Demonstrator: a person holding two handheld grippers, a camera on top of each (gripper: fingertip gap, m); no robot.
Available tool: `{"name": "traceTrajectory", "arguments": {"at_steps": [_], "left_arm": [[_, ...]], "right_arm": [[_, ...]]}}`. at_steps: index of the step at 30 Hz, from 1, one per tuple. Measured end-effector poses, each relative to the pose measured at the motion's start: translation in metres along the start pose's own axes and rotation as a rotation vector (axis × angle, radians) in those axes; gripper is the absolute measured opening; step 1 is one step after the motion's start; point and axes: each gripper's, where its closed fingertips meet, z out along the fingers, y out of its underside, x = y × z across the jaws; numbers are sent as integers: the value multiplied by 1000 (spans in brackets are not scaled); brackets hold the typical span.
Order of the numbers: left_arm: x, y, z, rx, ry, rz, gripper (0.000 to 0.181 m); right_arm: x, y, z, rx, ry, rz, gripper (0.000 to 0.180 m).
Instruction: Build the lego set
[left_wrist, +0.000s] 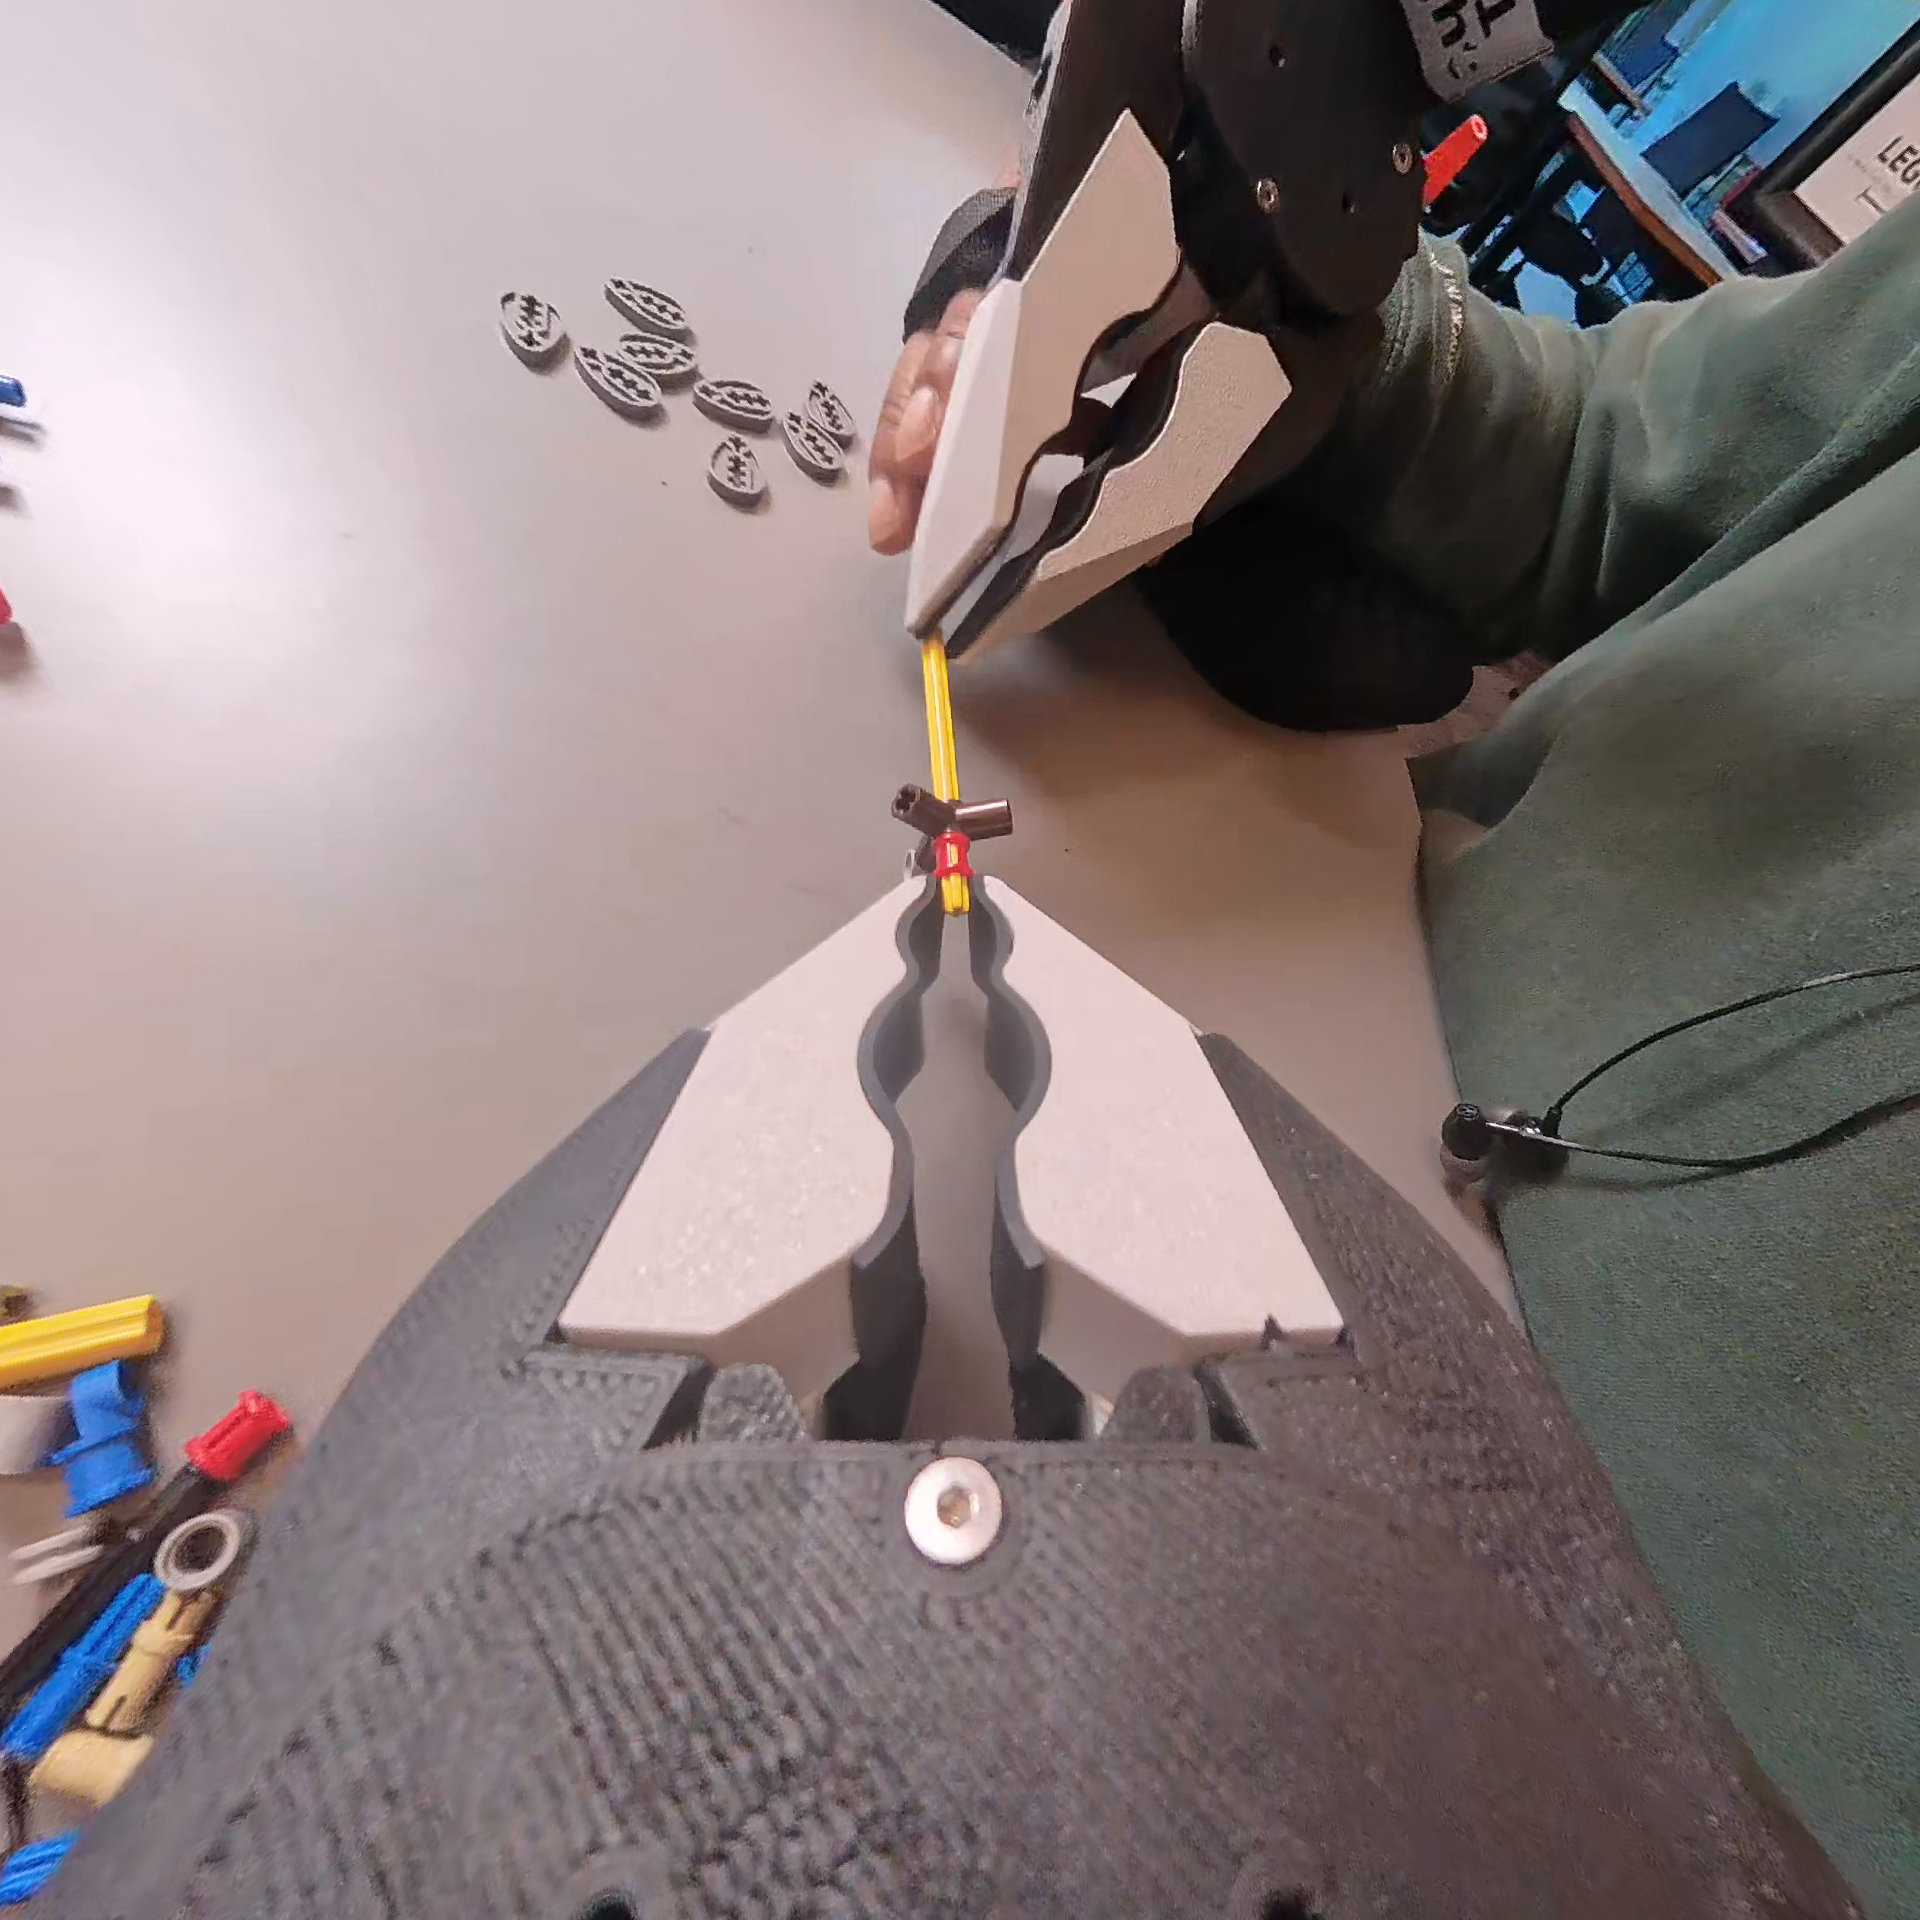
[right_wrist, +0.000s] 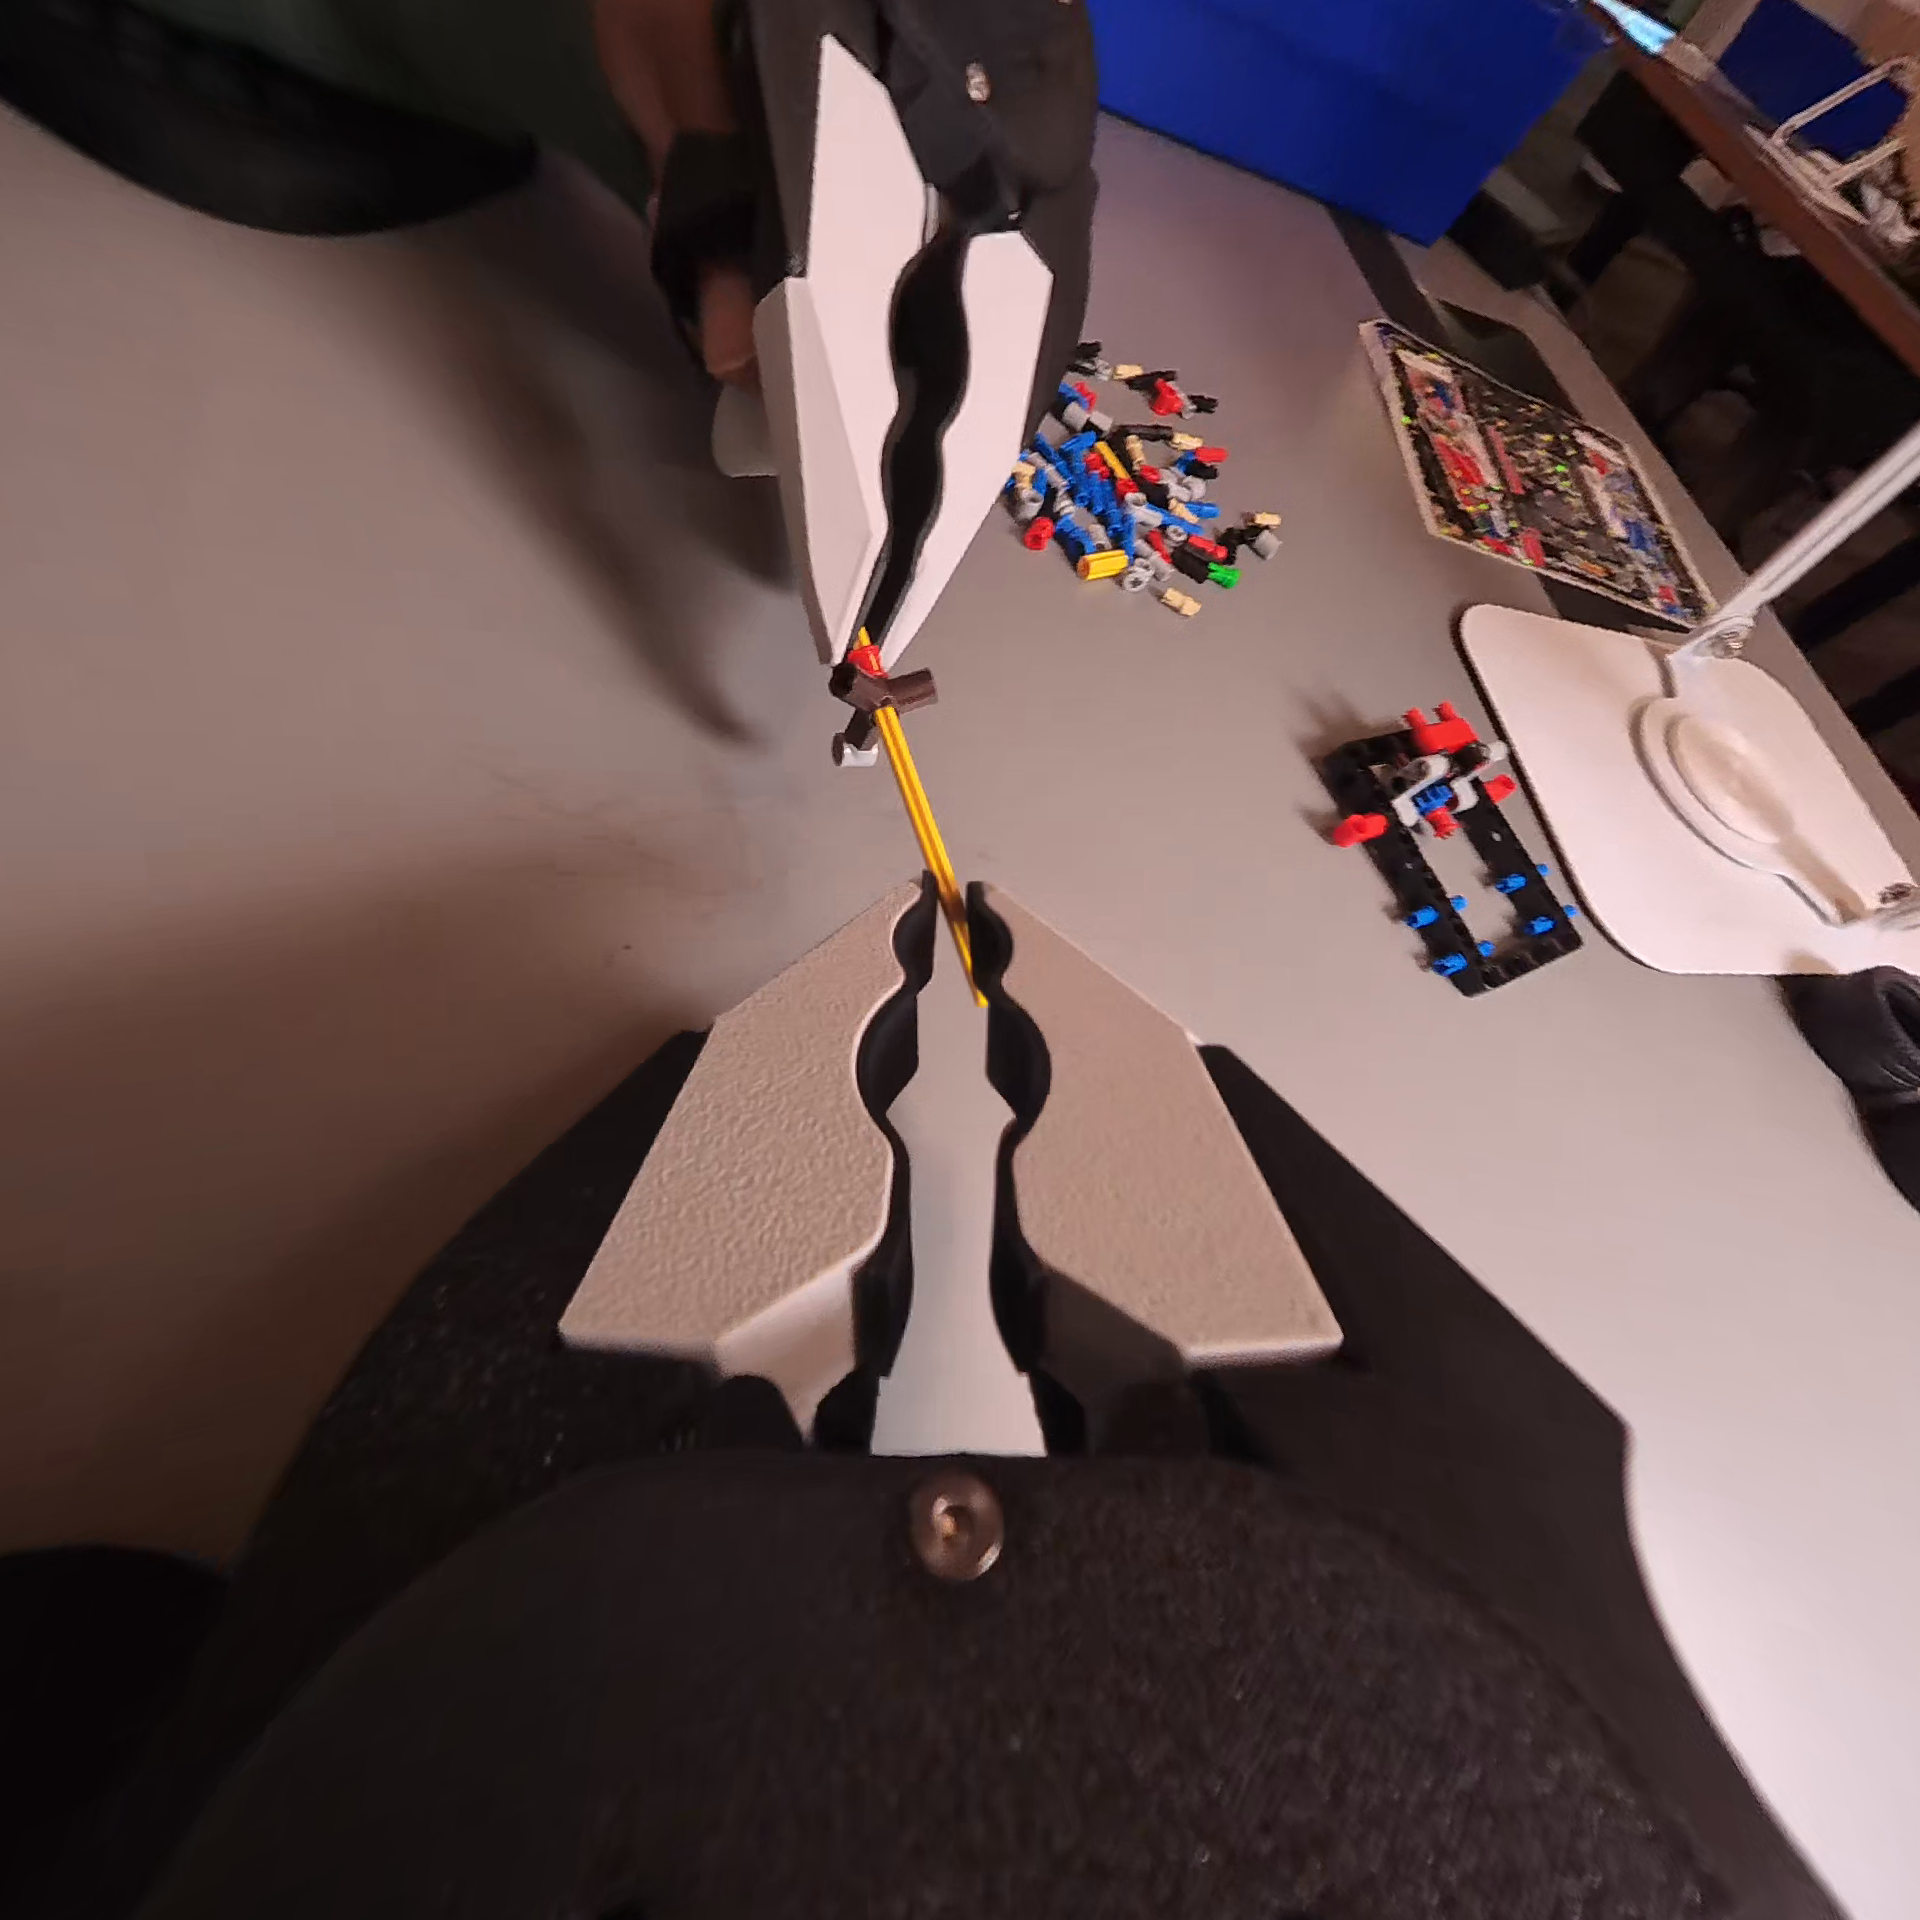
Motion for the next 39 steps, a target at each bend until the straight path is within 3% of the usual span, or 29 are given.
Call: {"name": "traceTrajectory", "arguments": {"at_steps": [5,9,19,32,39], "left_arm": [[2,10,3,-51,25,-31,3],[-1,18,7,-101,-9,-16,3],[-22,20,0,-150,-200,154,14],[-32,23,2,-199,-311,319,2],[-34,22,0,-196,-327,325,2]], "right_arm": [[-13,3,1,-28,-90,60,1],[-21,14,5,-151,-170,185,1],[-18,23,14,-269,-225,324,1],[-4,32,25,-399,-218,190,3],[8,35,23,-382,-148,164,15]]}}
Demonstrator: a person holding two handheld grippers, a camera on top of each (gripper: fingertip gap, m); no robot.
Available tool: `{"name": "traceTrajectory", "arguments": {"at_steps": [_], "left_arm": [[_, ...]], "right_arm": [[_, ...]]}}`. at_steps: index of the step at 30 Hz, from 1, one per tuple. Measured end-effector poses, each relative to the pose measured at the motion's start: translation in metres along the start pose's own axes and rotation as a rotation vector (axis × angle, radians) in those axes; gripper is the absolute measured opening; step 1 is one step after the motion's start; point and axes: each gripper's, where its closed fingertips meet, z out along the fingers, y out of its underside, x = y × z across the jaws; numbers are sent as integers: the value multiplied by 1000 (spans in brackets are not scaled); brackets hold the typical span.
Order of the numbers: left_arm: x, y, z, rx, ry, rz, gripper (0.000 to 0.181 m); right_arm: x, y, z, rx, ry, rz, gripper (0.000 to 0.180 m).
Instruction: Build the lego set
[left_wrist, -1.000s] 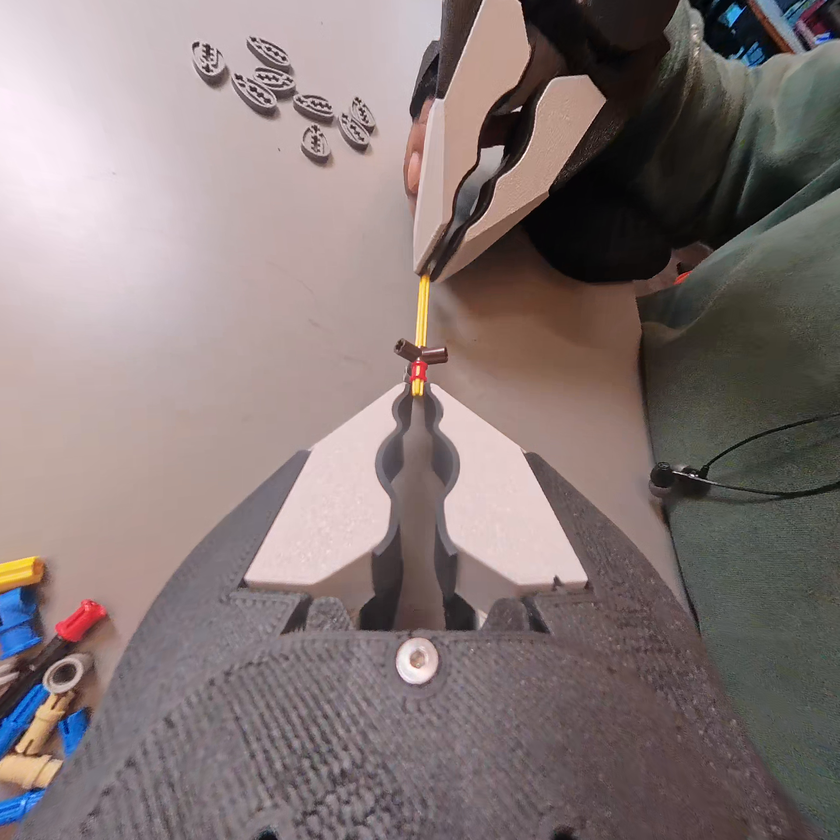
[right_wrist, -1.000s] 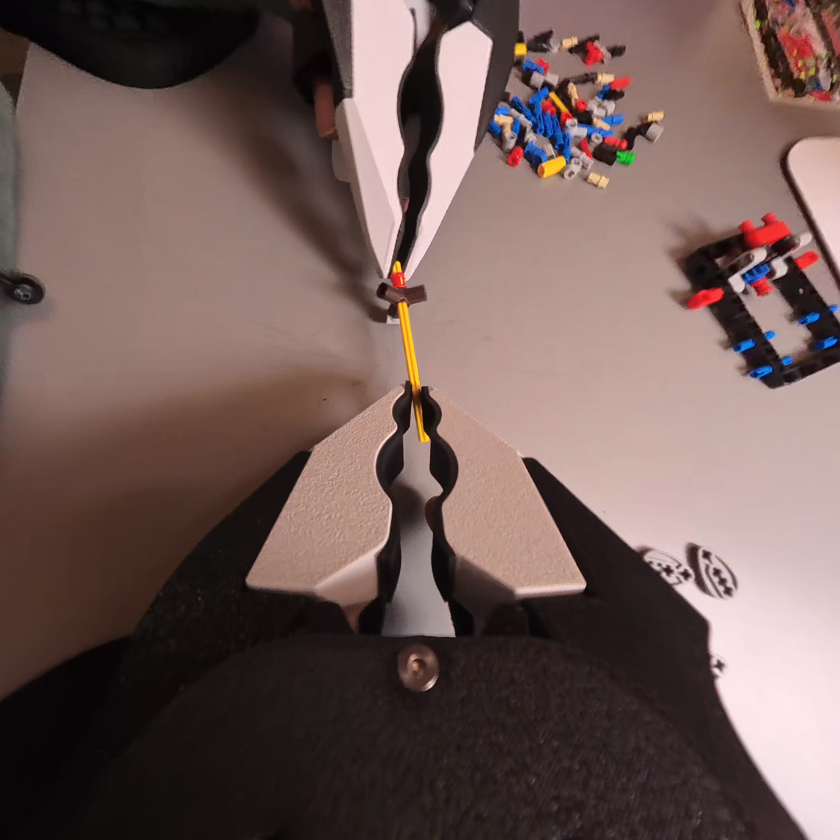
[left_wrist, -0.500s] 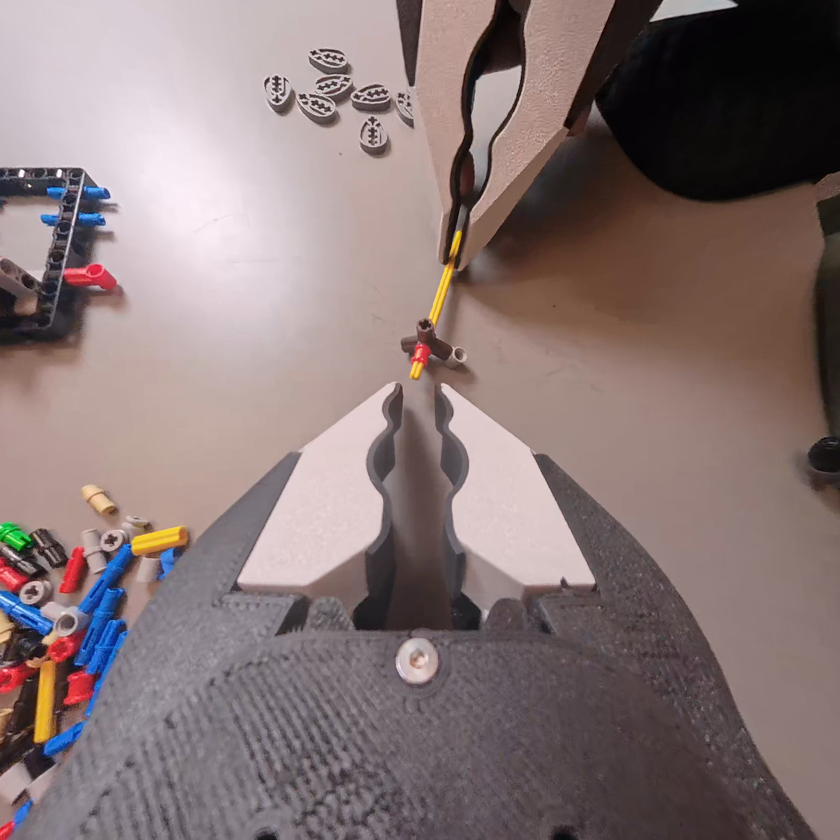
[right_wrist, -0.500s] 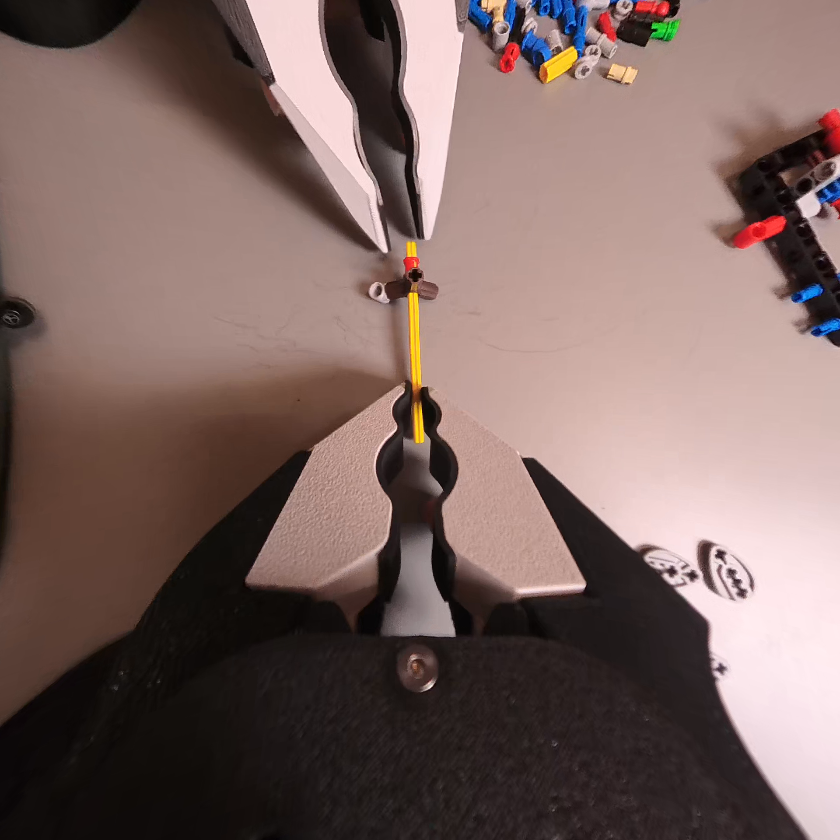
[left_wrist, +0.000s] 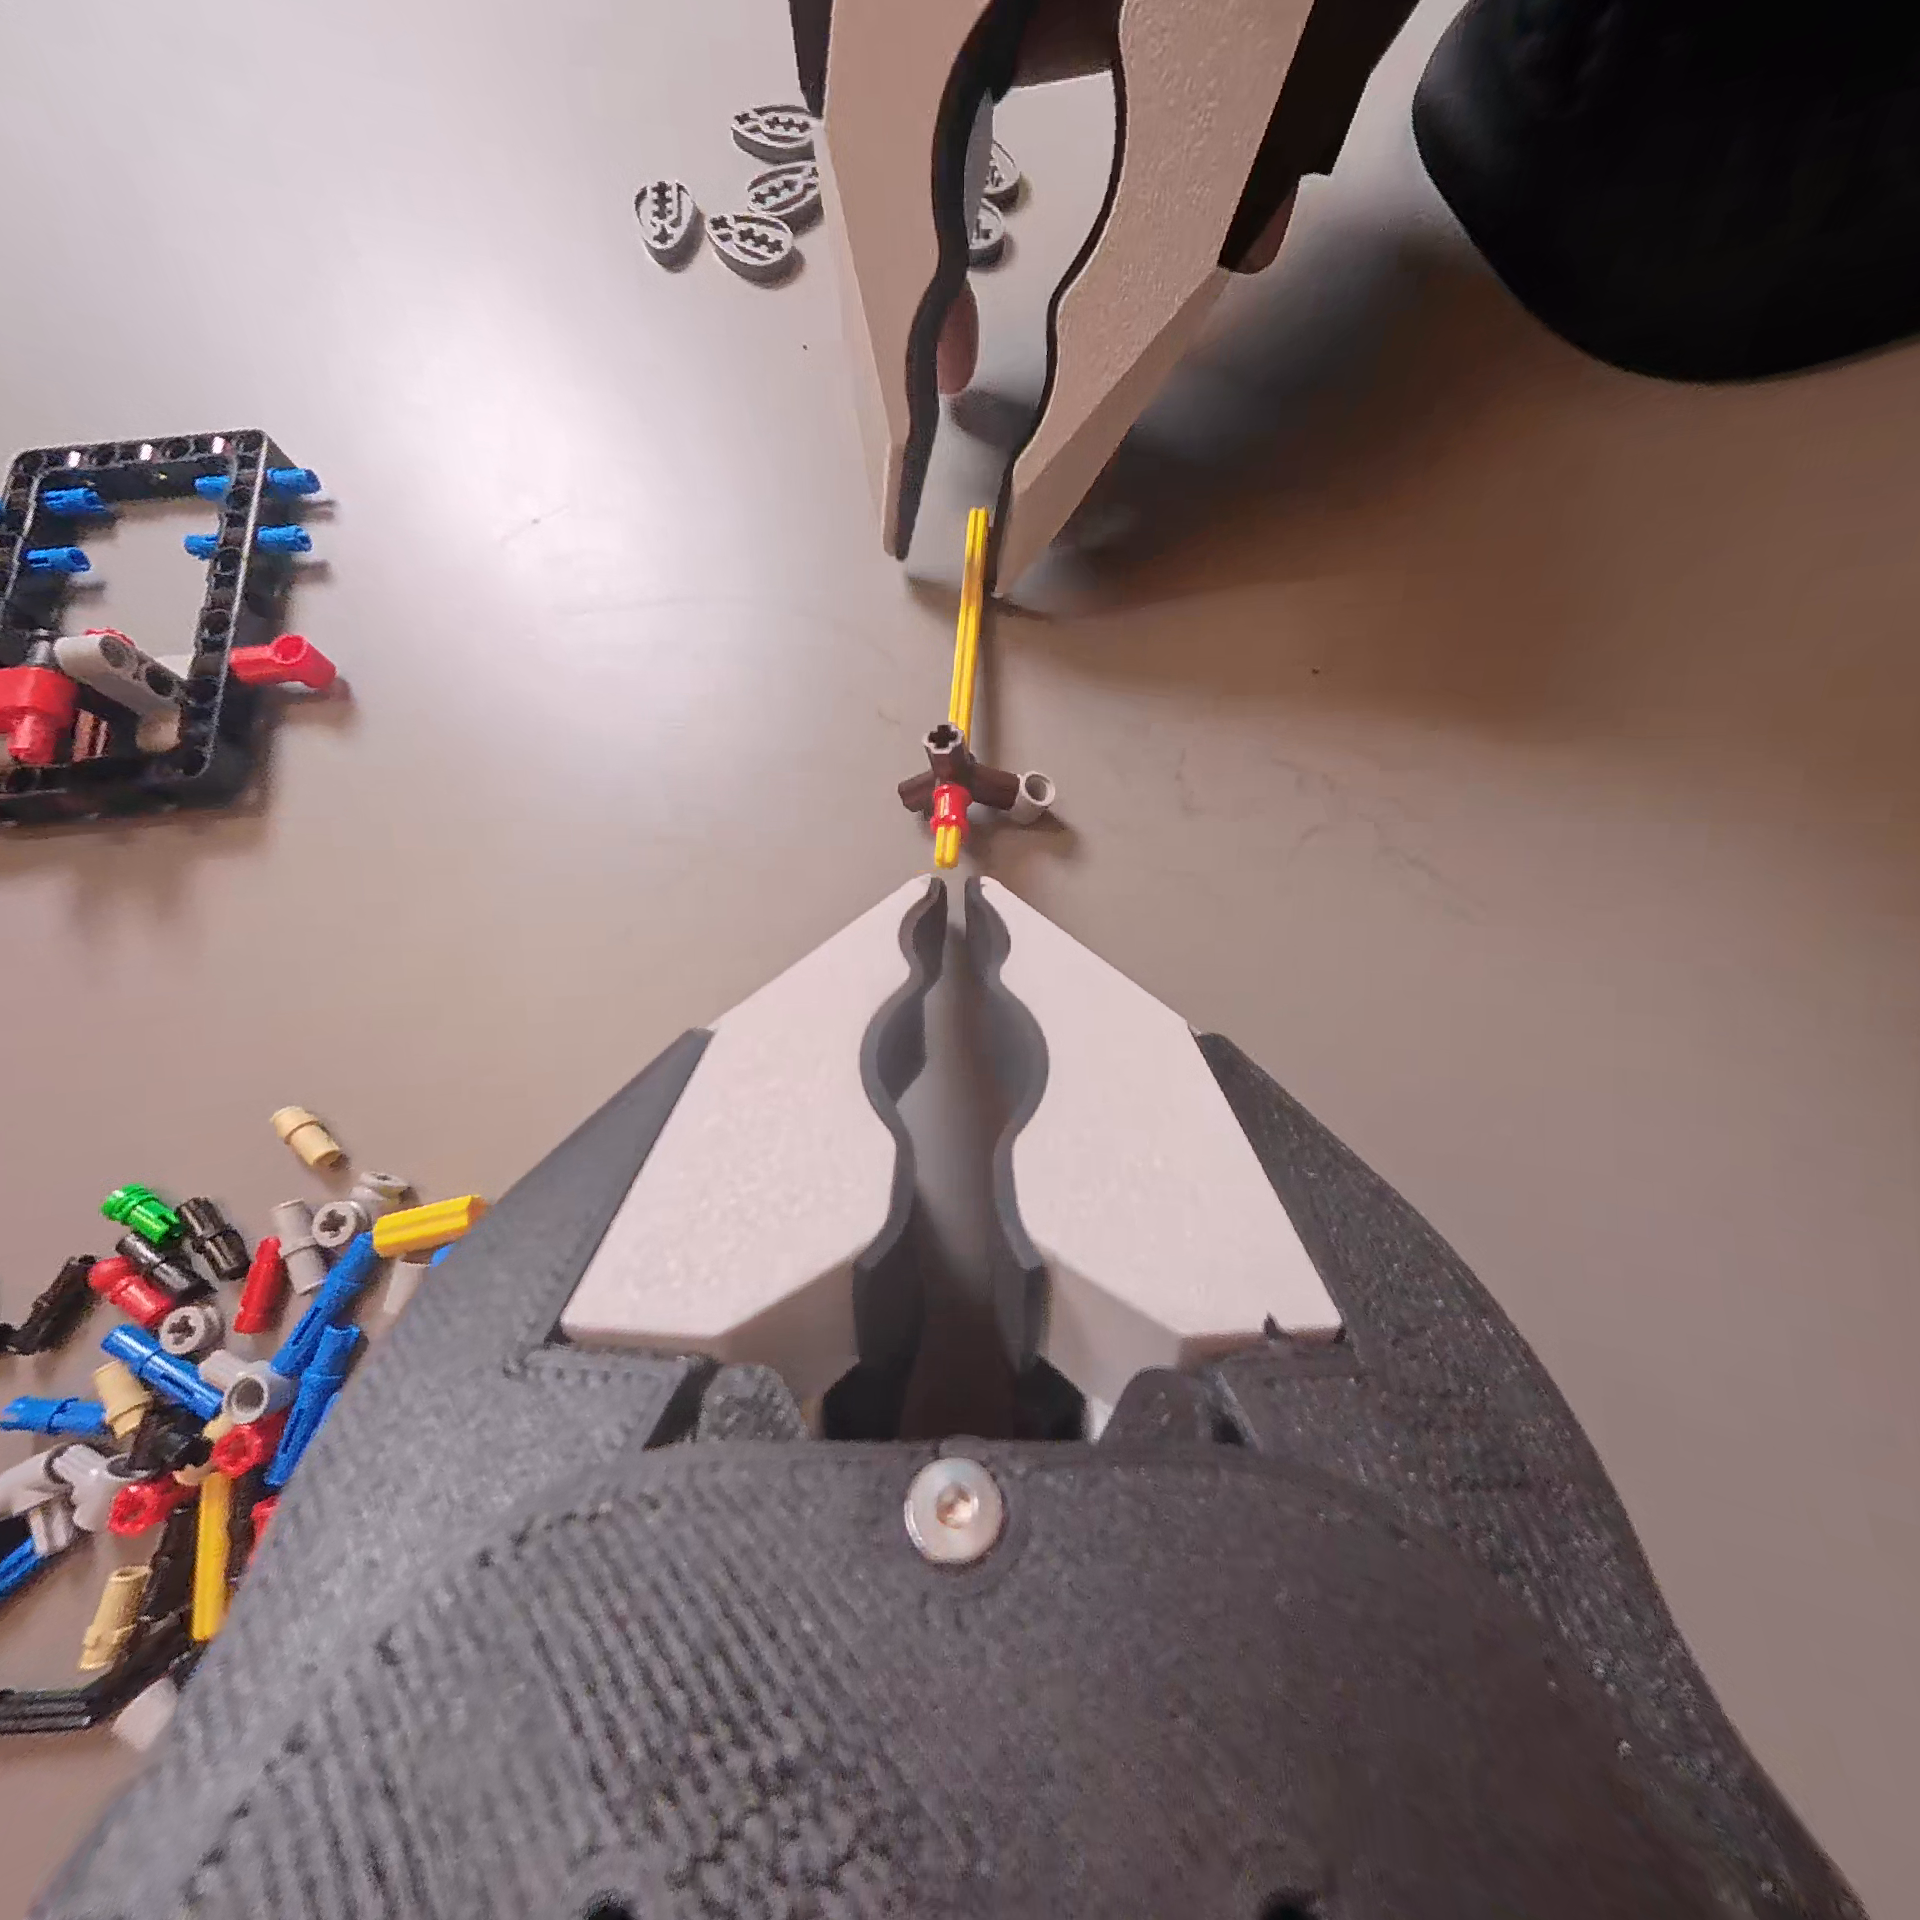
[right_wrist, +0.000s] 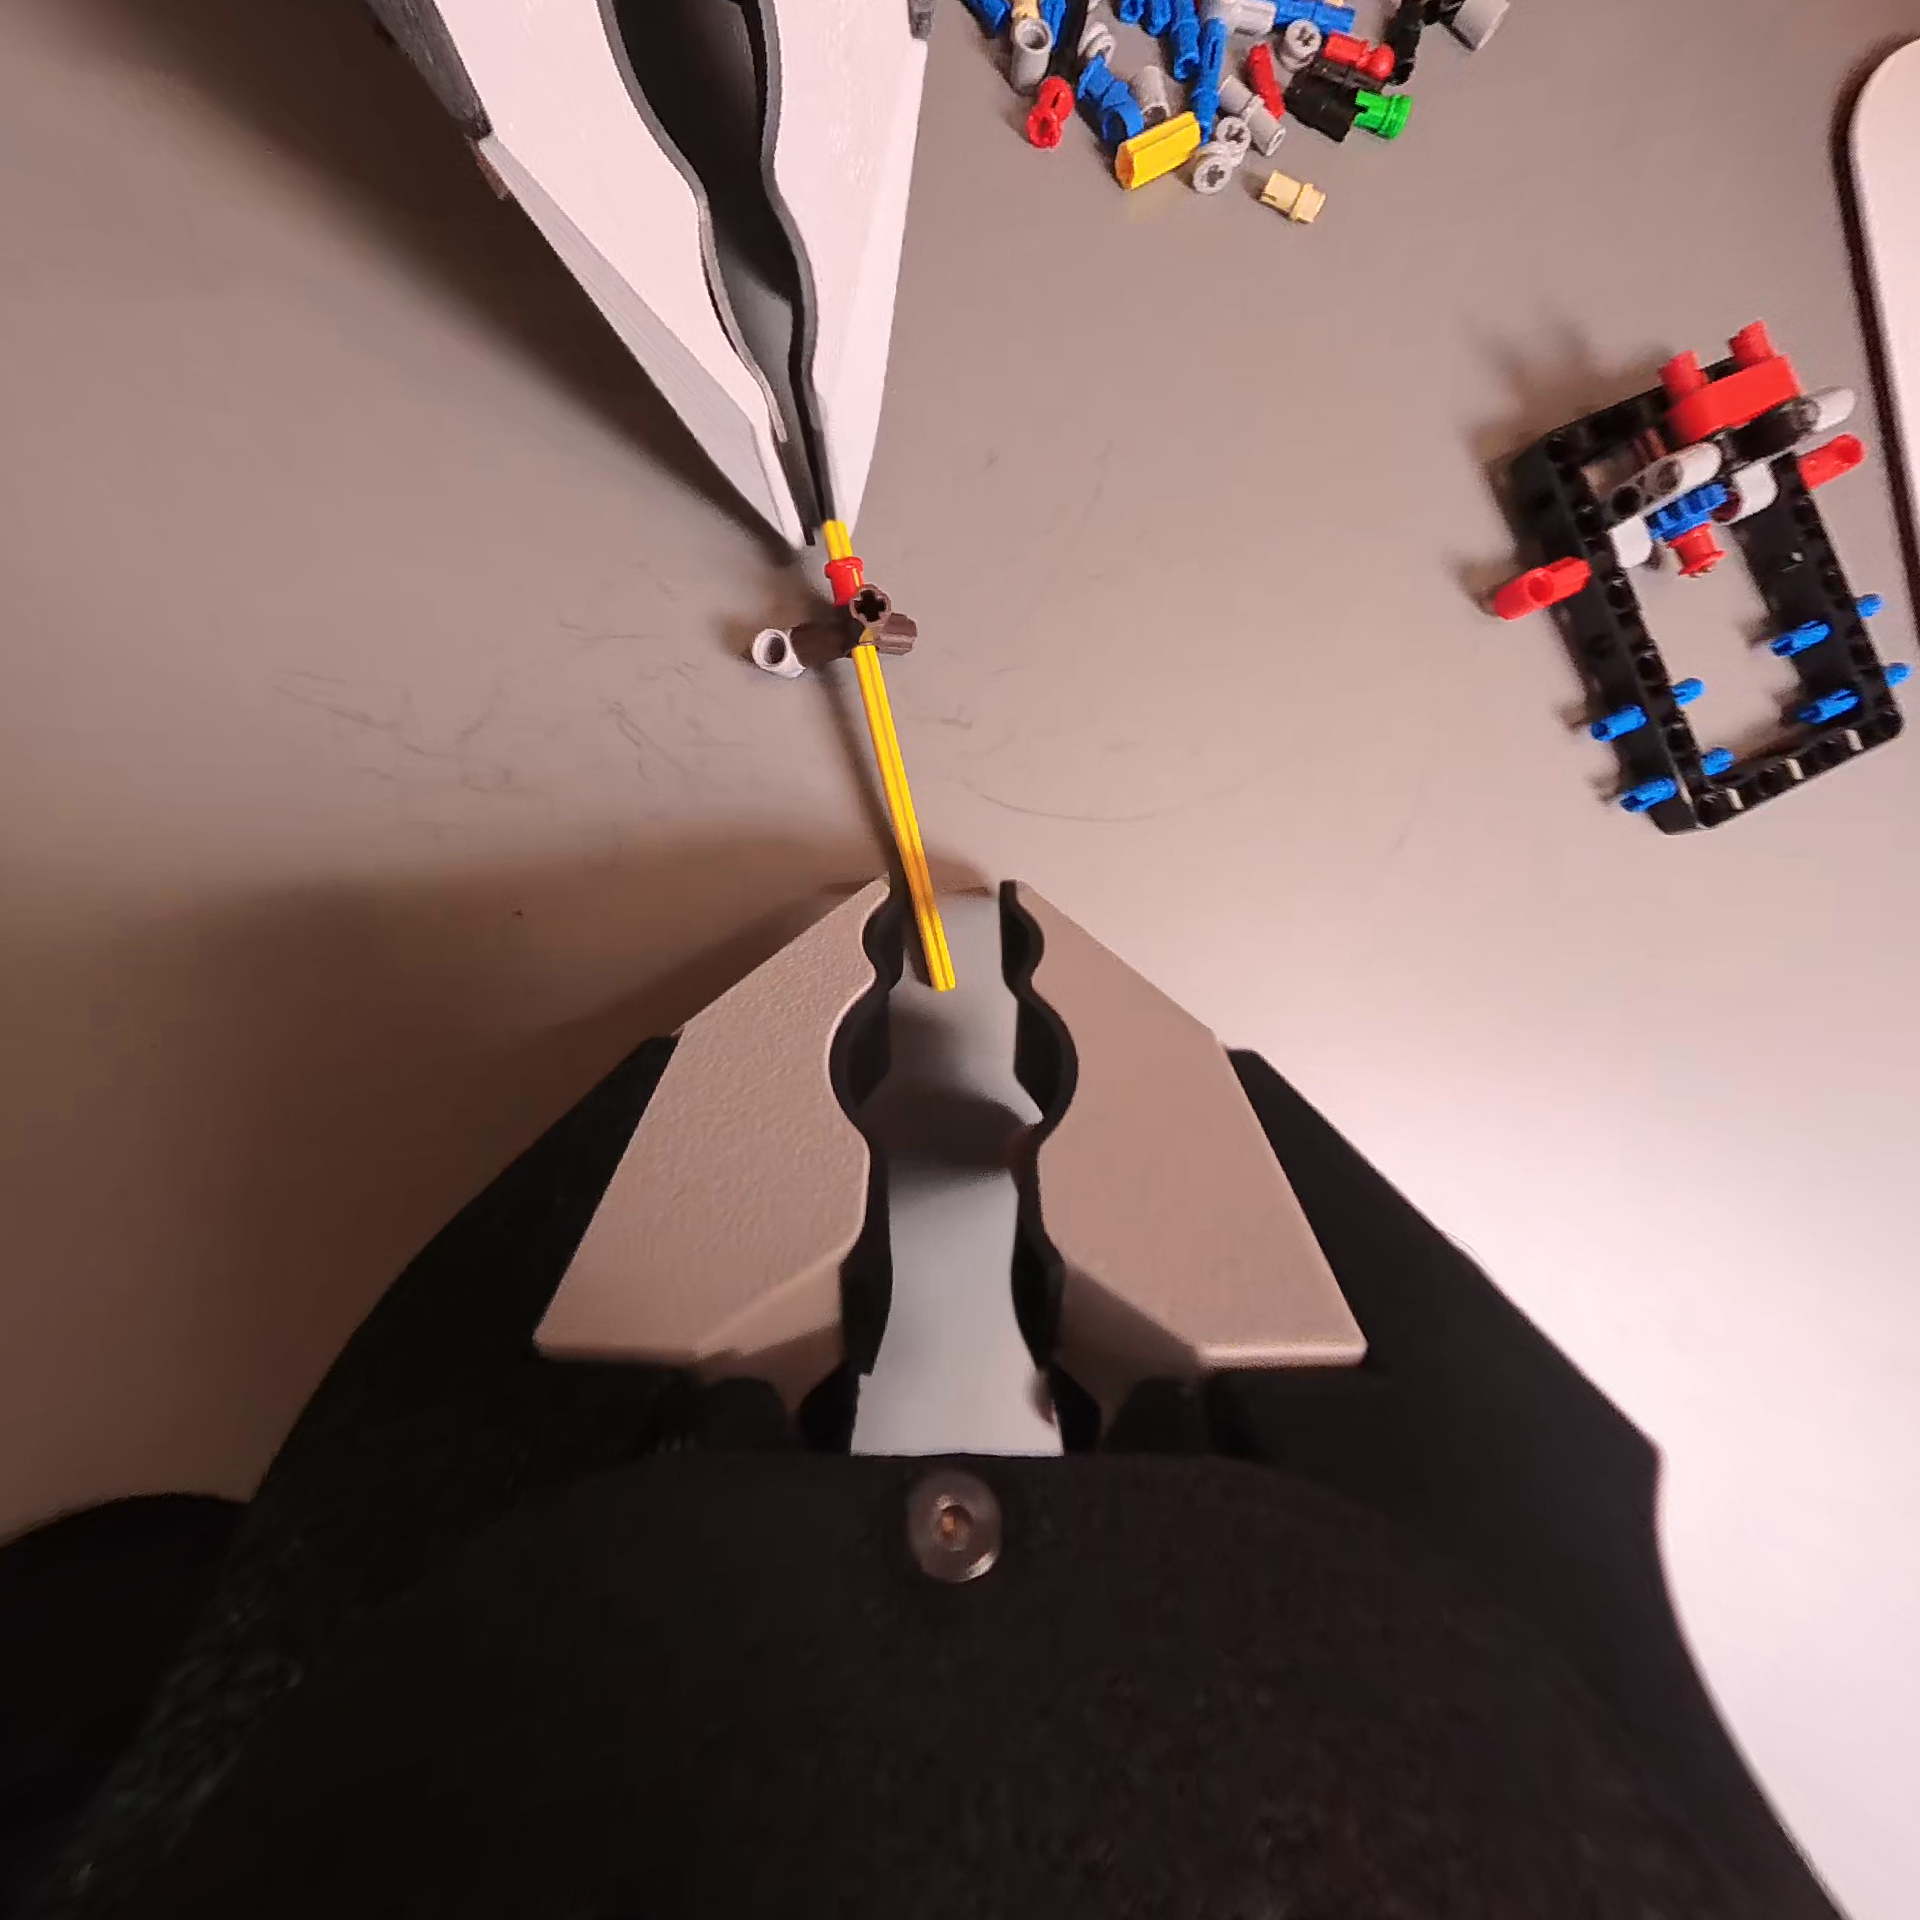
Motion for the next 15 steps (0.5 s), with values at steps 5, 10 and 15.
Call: {"name": "traceTrajectory", "arguments": {"at_steps": [5,10,15], "left_arm": [[-6,-6,-5,47,-12,-35,16],[-6,-4,0,31,-17,-30,19],[-10,-4,6,-9,-75,20,3]], "right_arm": [[12,-9,-18,98,72,21,19],[25,-39,-42,359,159,103,27],[38,-48,-50,463,224,140,25]]}}
